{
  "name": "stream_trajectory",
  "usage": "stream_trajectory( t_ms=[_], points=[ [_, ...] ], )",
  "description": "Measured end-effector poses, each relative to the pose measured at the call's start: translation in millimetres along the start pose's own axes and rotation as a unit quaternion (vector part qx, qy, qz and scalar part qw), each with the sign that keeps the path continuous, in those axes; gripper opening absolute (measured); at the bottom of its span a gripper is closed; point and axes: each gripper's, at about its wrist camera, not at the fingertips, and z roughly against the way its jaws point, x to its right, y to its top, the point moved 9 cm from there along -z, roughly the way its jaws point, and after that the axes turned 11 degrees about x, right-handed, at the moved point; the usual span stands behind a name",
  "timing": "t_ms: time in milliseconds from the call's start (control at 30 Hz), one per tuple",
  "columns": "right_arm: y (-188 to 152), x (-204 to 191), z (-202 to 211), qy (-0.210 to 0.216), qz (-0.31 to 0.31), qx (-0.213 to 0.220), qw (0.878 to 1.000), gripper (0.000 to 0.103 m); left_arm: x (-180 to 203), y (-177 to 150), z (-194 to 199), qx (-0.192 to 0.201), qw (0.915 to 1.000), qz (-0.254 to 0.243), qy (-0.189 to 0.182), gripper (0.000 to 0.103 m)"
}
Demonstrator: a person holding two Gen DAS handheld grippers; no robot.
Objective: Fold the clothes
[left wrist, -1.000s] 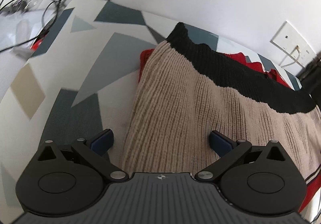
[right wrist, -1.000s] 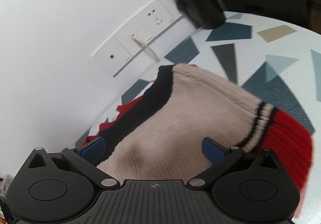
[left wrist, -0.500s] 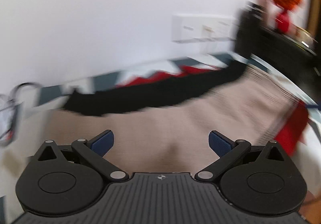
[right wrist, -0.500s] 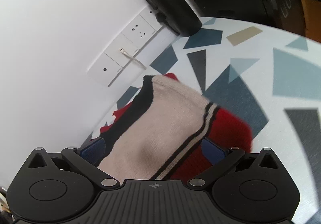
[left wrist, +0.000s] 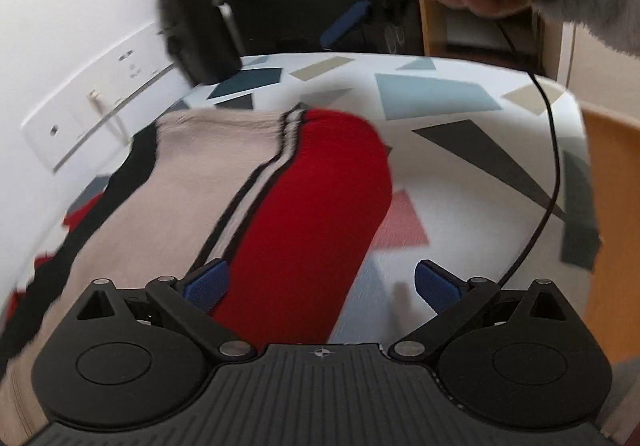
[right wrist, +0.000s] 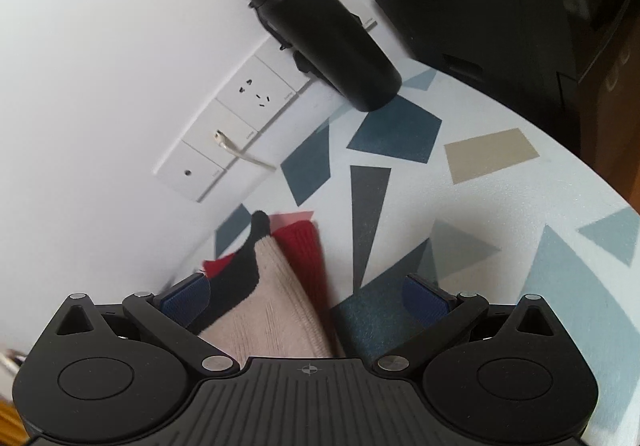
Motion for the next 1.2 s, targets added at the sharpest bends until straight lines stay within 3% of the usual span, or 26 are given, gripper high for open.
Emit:
stream_trajectory(
  t_ms=[167,267,400,500,533,667,767,900,1100,1133,1167,1200],
  points=[
    [19.1,39.3,-6.5,0.012,-0.02,-0.034,0.999,0.102,8.6,11.8,-28.8,-0.025,0.9987,-0.033,0.031,0.102],
    [31.1,52.8,-17.2,0.026,-0.029,-0.048,0.998,0.102,7.3,16.8,-35.9,-0.025,0.9983,-0.022,0.048,0.096],
    [36.6,57.0,-41.8,0.049,-0.021,-0.073,0.996,0.102,-3.1,19.5,-37.4,-0.022,0.9969,0.018,0.073,0.068],
    [31.1,50.4,-68.2,0.071,-0.016,-0.106,0.992,0.102,-13.9,23.4,-28.4,-0.017,0.9951,0.05,0.084,0.04],
    [27.0,46.4,-79.3,0.078,-0.014,-0.121,0.989,0.102,-19.0,24.5,-25.3,-0.015,0.994,0.07,0.083,0.036],
    [7.2,24.2,-120.0,0.111,0.0,-0.166,0.98,0.102,-33.8,26.1,-15.4,-0.008,0.9878,0.134,0.079,0.032],
    [-8.1,11.1,-149.0,0.111,-0.001,-0.201,0.973,0.102,-35.8,27.6,-12.3,-0.003,0.9849,0.152,0.083,0.032],
    [-11.1,-4.9,-174.6,0.105,-0.001,-0.205,0.973,0.102,-36.5,28.9,-9.0,0.006,0.9813,0.171,0.089,0.031],
    [-34.1,-36.5,-195.4,0.122,0.057,-0.244,0.96,0.1,-42.3,27.2,-1.3,0.031,0.9723,0.213,0.09,0.03],
    [-37.1,-37.9,-197.8,0.122,0.062,-0.247,0.959,0.095,-45.7,27.3,2.1,0.039,0.969,0.228,0.088,0.029],
    [-40.0,-38.4,-200.3,0.12,0.065,-0.251,0.958,0.07,-49.3,27.4,5.5,0.046,0.9653,0.242,0.086,0.029],
    [-42.8,-38.9,-202.9,0.119,0.068,-0.255,0.957,0.033,-53.0,27.5,9.0,0.054,0.9613,0.257,0.084,0.028]
  ],
)
